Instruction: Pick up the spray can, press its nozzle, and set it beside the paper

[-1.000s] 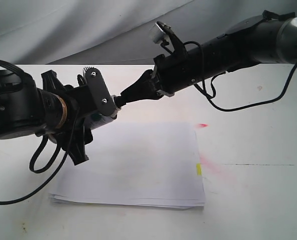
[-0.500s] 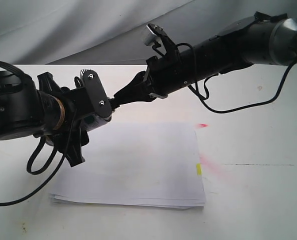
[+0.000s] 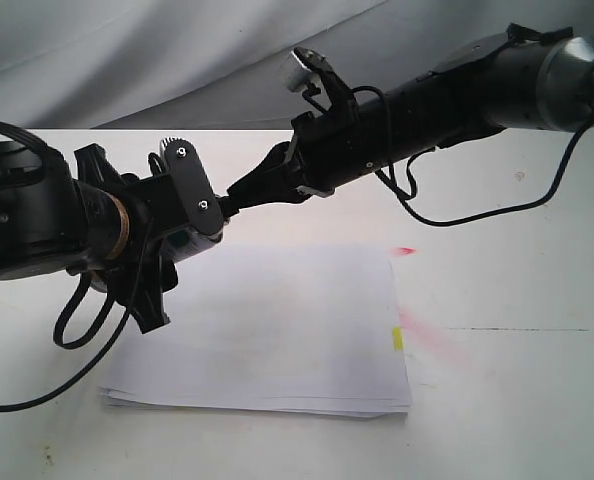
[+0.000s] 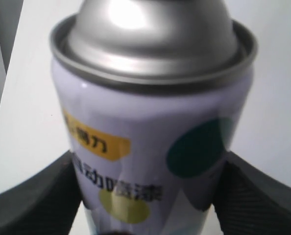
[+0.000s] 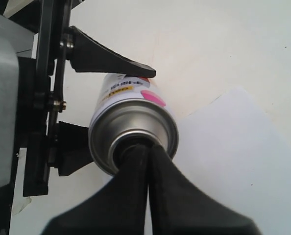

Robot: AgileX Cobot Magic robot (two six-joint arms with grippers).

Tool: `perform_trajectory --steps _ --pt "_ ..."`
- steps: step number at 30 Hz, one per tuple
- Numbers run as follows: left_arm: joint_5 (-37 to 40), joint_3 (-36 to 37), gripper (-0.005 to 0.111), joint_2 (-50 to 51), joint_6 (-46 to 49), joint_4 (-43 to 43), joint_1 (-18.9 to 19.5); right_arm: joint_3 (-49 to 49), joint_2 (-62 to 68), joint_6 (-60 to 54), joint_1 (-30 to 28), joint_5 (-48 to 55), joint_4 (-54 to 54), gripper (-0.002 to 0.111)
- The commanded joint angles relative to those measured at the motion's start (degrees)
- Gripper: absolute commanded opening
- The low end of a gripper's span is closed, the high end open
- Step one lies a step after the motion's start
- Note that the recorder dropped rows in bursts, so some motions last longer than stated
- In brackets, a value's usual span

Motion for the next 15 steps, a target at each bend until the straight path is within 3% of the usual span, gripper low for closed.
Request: perform_trajectory --steps 1,7,15 --pt "-5.5 -0.8 0.000 -0.5 -0.5 1.3 -0.6 -0.1 0.1 -0.1 -0.2 1.9 1.0 0.000" --pt "-3.9 -0.8 0.000 -0.5 -0.7 1.3 -0.6 -0.1 -0.1 -1.0 -6.1 9.2 1.0 0.000" --pt "-4.0 -0.8 0.000 -0.5 -0.7 1.3 -0.6 -0.1 -0.1 -1.5 -6.3 9.3 1.2 0.000"
